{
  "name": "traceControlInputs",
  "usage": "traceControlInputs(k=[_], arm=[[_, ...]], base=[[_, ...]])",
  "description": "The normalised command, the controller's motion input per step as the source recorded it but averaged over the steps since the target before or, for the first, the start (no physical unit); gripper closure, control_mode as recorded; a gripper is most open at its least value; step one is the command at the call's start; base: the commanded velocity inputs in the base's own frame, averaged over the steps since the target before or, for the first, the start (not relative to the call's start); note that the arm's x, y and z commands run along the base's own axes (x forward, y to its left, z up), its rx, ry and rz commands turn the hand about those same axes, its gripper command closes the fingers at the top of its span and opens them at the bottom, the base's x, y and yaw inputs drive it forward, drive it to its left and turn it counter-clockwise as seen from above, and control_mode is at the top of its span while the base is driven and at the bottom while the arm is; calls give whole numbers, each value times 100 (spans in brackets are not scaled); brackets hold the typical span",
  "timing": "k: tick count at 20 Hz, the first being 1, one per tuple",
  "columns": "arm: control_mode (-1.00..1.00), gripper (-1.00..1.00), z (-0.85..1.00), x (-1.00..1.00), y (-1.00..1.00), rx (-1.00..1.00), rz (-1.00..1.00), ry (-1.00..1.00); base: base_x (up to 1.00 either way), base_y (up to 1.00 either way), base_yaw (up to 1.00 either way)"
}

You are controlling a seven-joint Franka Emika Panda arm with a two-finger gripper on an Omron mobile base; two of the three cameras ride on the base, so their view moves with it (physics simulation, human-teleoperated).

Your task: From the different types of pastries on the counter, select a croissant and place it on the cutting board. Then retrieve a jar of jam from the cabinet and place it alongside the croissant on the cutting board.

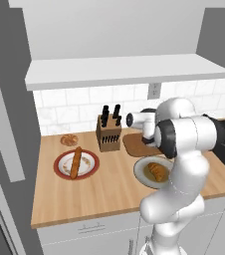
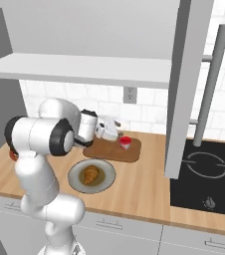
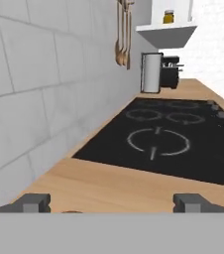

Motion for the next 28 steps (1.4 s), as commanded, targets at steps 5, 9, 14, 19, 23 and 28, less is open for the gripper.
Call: traceControlInputs(k=[5, 9, 14, 19, 23, 28], arm=[[-100, -100, 33, -99, 2, -3, 19, -15], [-100, -100, 95, -79, 0, -8, 2, -19], [-100, -100, 100, -37, 15, -1, -3, 1], [-100, -100, 100, -36, 50, 12, -6, 28], [-100, -100, 65, -26, 26, -1, 5, 30], [-100, -100, 3, -40, -1, -1, 25, 9]], base=[[0, 0, 0], [0, 0, 0], [0, 0, 0], [0, 0, 0], [0, 0, 0], [0, 0, 0]])
